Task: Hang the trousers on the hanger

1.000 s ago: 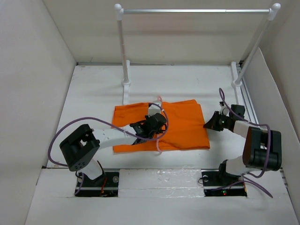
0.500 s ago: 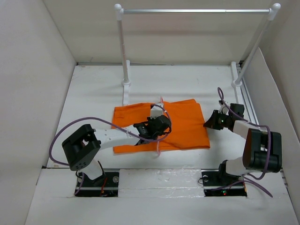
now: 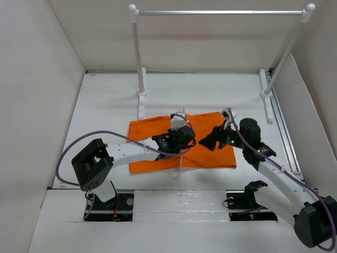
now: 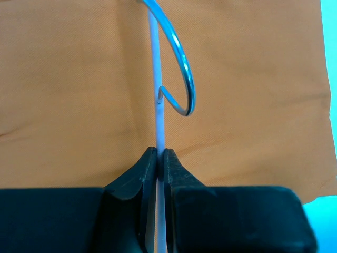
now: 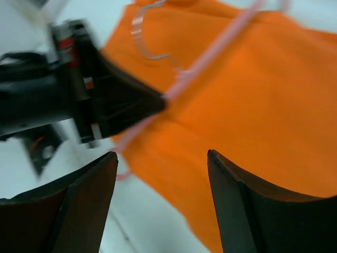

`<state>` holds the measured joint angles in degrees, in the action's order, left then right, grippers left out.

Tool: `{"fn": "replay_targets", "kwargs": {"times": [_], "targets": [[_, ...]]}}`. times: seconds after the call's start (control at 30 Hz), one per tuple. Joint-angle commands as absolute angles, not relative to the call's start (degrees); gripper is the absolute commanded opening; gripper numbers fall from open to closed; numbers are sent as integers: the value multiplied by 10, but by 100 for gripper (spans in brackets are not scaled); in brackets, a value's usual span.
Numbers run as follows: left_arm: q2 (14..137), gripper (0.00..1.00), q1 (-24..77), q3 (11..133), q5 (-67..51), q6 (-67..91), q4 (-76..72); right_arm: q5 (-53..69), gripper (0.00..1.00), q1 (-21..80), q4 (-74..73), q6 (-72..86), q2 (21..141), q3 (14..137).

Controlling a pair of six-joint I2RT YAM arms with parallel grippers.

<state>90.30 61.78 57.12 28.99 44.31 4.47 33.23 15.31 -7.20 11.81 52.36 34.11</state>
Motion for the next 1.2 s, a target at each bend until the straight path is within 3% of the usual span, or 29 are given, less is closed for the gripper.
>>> {"fn": "replay_targets", "kwargs": {"times": [0.0,0.17,0.4,0.7,0.8,0.87,0.93,1.03,1.17], "targets": [[903,0,621,590,264,470,-15,331,74,258,120,311,509,247],[895,0,621,586,246,490,-37,280,77,352,293,412,582,206],[872,0,621,581,241,497,-44,186,77,438,316,430,649,243],[820,0,609,569,222,506,-26,79,65,484,305,458,641,243],[806,0,609,574,218,500,-18,76,47,490,338,466,659,245],[800,0,609,578,211,497,-8,76,28,496,350,475,668,251],[785,0,609,588,207,497,-1,73,15,502,350,475,670,265],[759,0,609,602,216,488,14,69,2,502,349,485,666,278],[738,0,597,631,218,480,39,69,0,502,377,511,649,288]]}}
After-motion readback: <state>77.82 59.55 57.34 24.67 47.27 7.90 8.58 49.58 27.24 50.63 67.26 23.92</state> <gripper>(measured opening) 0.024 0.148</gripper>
